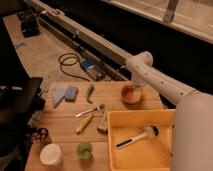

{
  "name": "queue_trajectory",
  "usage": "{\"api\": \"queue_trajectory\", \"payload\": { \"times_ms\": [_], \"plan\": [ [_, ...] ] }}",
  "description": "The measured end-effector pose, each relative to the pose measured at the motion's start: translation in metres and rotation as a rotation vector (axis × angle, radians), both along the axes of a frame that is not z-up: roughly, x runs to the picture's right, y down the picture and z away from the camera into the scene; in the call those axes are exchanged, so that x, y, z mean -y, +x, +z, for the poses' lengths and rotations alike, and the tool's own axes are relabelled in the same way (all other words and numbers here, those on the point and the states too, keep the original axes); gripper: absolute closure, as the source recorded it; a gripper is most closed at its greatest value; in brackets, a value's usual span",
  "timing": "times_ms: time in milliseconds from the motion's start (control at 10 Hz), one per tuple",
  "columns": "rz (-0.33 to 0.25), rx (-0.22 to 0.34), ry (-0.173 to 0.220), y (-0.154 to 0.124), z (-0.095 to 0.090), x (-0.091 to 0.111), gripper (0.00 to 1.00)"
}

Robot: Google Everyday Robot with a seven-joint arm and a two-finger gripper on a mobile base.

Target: Place apple in red bowl

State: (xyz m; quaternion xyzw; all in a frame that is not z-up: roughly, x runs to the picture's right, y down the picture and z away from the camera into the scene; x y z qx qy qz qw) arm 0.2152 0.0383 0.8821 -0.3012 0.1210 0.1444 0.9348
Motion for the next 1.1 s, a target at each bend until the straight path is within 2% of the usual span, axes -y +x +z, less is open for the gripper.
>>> {"api": "queue_trajectory", "payload": {
  "times_ms": [200, 300, 600, 800, 1100],
  "plan": [
    [-0.001, 0.004, 0.018, -0.014, 0.009, 0.010, 0.26],
    [-0.002, 0.010, 0.031, -0.020, 0.013, 0.017, 0.20],
    [-0.011, 0.021, 0.051, -0.030, 0.027, 0.033, 0.20],
    [-0.009, 0.021, 0.047, -0.031, 0.028, 0.029, 0.20],
    [0.009, 0.035, 0.063, -0.035, 0.024, 0.023, 0.20]
  ]
}}
